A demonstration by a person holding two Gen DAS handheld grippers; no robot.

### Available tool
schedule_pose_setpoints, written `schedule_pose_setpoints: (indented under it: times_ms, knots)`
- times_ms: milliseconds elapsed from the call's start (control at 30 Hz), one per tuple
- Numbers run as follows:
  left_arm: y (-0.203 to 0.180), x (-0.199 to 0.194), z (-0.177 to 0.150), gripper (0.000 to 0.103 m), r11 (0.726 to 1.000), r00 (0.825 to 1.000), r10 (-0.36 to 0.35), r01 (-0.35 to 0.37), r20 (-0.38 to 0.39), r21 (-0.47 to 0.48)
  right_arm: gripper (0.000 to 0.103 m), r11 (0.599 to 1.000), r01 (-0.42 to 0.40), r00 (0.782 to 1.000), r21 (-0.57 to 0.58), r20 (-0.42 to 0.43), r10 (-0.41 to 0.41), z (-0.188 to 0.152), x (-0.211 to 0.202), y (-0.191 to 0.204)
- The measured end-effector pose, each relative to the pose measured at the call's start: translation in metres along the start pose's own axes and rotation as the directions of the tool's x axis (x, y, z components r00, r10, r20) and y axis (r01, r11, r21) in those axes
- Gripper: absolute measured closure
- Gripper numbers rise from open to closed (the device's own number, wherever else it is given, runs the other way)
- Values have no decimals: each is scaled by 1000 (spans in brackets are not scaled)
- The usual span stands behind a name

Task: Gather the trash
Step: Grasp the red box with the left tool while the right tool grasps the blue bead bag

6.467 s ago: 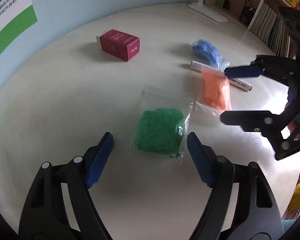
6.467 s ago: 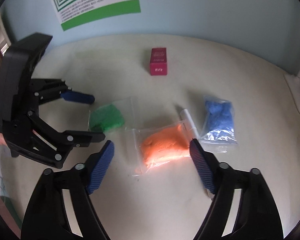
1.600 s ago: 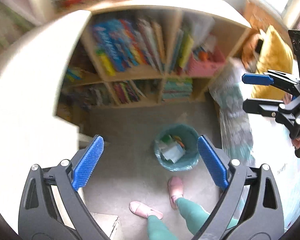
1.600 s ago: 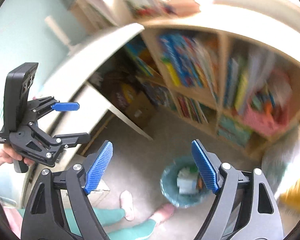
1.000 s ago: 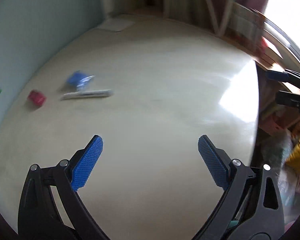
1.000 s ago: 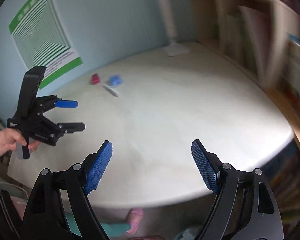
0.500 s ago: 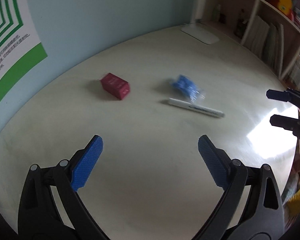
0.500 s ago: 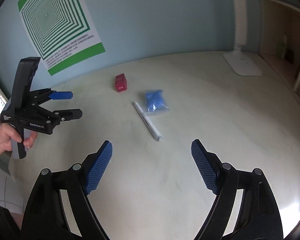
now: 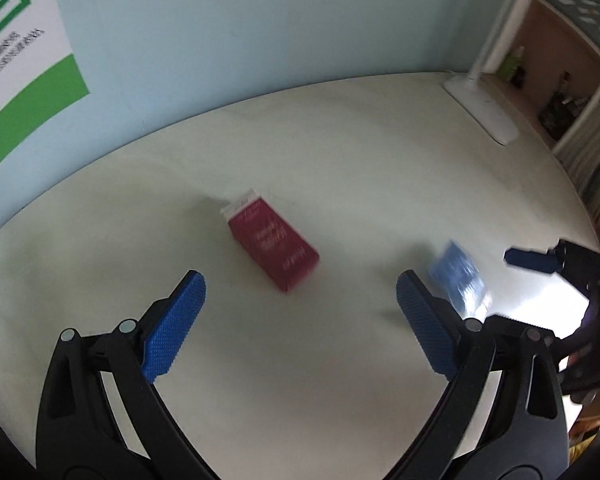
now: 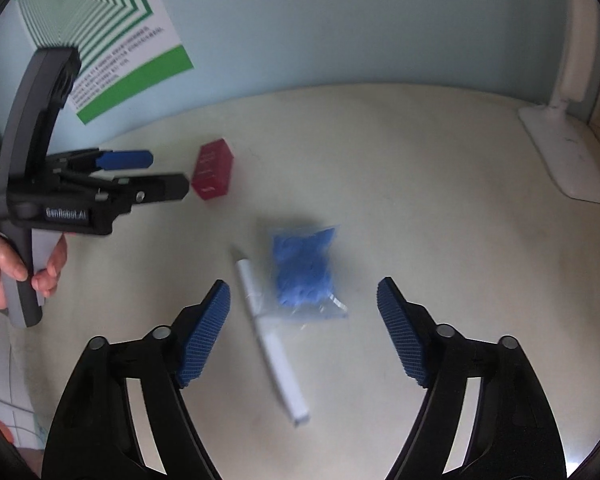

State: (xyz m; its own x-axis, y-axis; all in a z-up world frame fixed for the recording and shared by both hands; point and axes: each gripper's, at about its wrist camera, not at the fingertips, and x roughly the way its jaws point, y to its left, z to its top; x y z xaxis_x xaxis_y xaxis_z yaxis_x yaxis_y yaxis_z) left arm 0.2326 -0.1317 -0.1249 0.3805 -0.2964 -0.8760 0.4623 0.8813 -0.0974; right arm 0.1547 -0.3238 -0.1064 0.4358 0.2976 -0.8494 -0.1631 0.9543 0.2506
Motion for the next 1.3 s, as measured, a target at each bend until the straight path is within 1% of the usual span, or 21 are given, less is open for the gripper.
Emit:
schedule_pose_setpoints:
  times_ms: [67,133,167,233,267,300,333,367,400,433,467,500,533,600,733,833,1000,1033,1200,1300]
  knots:
    - [2,13,7,9,1000,1000,14,-14,-8,0,33,1000,6,1000,-3,-15,-6,3,10,-2]
    - [3,23,12,9,1000,999,29,-29,-17,-3,39,1000,9,1000,-14,-22,-10,5,18,-1]
    - [5,27,14,9,999,999,34,-34,-18,-7,41,1000,15,1000,-21,-20,-16,6,20,-1]
    - [10,35,16,10,999,999,36,-36,-26,-19,49,999,24,1000,-49,-14,-25,7,25,1]
    - [13,39,16,11,999,999,33,-34,-32,-28,50,998,32,999,-62,-10,-32,7,26,3]
    - [15,41,15,16,999,999,33,-34,-36,-34,57,996,46,999,-81,-4,-46,7,28,5]
    - [18,44,15,25,999,999,25,-26,-38,-38,63,994,54,999,-95,-2,-54,7,29,6]
    - [21,48,14,30,999,999,19,-21,-48,-41,63,992,61,998,-108,0,-61,8,30,7]
    - [24,50,12,40,999,998,26,-28,-49,-35,64,992,62,998,-110,3,-62,8,30,6]
    - [24,49,11,51,999,999,37,-38,-31,-16,64,993,60,998,-106,8,-59,8,30,5]
    - [24,49,11,56,999,999,44,-44,-29,3,65,993,59,998,-100,11,-58,8,30,5]
    - [25,50,11,69,999,999,45,-45,-29,16,65,994,59,998,-91,14,-58,8,29,3]
    - [26,50,11,76,999,998,45,-44,-33,21,65,995,55,998,-78,17,-54,8,29,1]
    - [30,48,9,76,999,999,37,-36,-35,15,65,999,29,999,-34,29,-28,7,24,-5]
    - [31,36,5,76,998,999,49,-49,-3,33,65,1000,9,998,20,56,-10,8,11,-12]
    - [30,20,0,76,998,999,46,-47,26,49,65,999,17,997,28,76,-19,9,-2,-13]
    - [25,0,-6,76,996,999,26,-30,48,78,65,999,38,994,37,96,-41,4,-27,-12]
    - [18,0,-4,76,996,999,19,-24,51,86,65,998,42,994,37,103,-45,2,-33,-11]
    - [7,-25,-10,76,992,996,-26,16,80,122,65,996,62,988,56,139,-70,-14,-65,-8]
    - [-7,-43,-16,76,984,993,-65,48,96,170,65,992,85,982,90,164,-99,-35,-90,-9]
